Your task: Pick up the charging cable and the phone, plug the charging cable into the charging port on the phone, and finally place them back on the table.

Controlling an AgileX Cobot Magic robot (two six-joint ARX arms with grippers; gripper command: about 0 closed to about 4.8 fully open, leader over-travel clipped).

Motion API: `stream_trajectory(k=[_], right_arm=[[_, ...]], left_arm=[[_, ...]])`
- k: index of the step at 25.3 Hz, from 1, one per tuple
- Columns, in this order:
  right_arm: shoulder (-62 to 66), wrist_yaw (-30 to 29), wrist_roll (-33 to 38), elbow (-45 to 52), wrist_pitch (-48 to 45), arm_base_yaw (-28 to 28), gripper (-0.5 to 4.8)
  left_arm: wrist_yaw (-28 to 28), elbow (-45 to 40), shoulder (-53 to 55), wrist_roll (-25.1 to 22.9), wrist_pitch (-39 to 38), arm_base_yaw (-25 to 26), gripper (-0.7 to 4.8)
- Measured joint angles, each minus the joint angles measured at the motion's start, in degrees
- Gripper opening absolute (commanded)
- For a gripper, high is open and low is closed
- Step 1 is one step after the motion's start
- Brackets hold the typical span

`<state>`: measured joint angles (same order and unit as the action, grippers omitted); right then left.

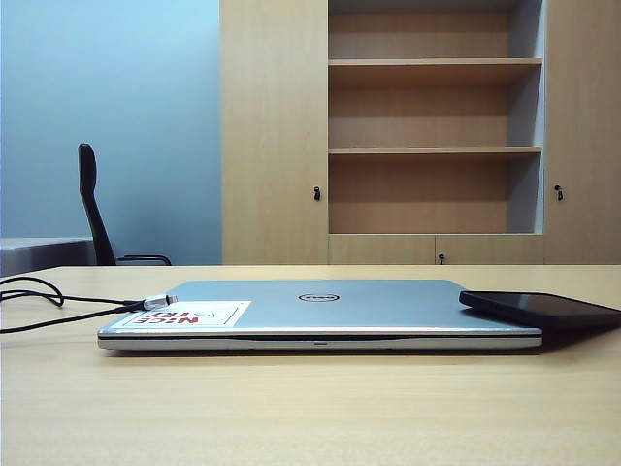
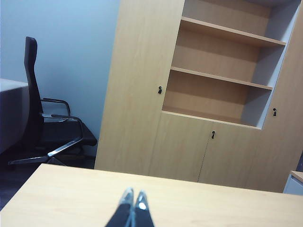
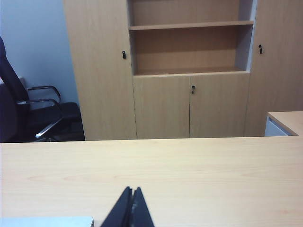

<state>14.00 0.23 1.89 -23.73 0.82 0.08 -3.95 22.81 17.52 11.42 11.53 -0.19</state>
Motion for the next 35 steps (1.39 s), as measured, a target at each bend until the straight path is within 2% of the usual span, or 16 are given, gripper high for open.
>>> stream_trajectory(k=[3, 7, 9, 14, 22, 28, 35], right_arm=[[4.61, -0.22, 0.0, -3.65, 0.04, 0.02, -0.05], [9.11, -0.28, 0.0, -7.39, 0.0, 0.02, -0.05], [12.79, -0.28, 0.0, -9.9, -0.02, 0.0, -0.05], [18.18, -0.9, 0.0, -13.22, 0.28, 0.0, -0.05], [23.1, -6.97, 1.81, -14.01, 0.46, 0.02, -0.05], [24.13, -12.61, 2.67, -14.01, 1.66, 0.57, -0.05], [24.11, -12.26, 2.64, -14.03, 5.16, 10.88, -0.05]], left_arm=[[0.02, 4.09, 5.46, 0.02, -0.37, -0.44, -0.06], [-0.04, 8.79, 11.15, 0.02, -2.1, -4.37, -0.06], [0.0, 11.67, 15.67, -0.02, -3.54, -9.75, -0.06], [-0.17, 16.31, 23.04, -2.32, -6.86, -17.64, -0.06], [-0.44, 20.85, 30.1, -5.53, -11.23, -25.53, -0.06], [-0.33, 20.85, 32.79, -7.58, -12.46, -26.27, -0.06], [-0.37, 20.83, 36.33, -9.25, -13.79, -26.27, -0.06]])
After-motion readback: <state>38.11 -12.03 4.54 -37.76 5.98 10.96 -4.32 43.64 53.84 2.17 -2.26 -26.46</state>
